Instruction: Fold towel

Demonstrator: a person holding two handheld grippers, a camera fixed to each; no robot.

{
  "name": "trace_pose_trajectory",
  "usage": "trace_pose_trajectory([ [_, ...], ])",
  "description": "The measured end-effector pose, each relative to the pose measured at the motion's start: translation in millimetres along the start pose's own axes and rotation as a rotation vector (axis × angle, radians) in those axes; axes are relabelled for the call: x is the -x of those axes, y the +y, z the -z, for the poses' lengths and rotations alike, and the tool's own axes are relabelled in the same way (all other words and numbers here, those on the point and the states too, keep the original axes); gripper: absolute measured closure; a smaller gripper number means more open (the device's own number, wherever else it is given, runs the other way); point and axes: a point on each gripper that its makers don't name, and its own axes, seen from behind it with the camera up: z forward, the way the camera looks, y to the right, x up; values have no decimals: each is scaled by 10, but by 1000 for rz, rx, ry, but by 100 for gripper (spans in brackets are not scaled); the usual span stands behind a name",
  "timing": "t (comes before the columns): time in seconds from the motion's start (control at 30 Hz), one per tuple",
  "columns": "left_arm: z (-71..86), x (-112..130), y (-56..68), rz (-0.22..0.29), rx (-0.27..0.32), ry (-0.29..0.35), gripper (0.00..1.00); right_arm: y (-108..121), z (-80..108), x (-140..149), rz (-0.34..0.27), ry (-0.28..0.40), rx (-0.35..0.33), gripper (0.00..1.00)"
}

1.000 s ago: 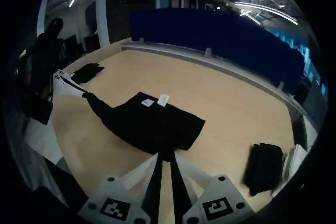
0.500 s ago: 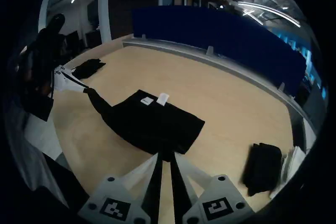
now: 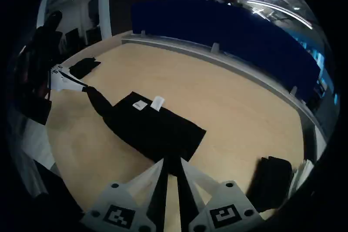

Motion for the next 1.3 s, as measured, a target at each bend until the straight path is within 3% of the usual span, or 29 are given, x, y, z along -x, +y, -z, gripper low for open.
trace_pose_trajectory([
  [0.67,-721,135,-242,15,-29,-58,91,294,-673,125,-72,-76,24,87],
  [0.87,-915,114,-301,32,-44,-61,91,385,-850,173,-94,-100,67,86],
  [1.3,-1084,85,-505,27,-92,-67,87,519,-1058,198,-142,-116,145,80],
])
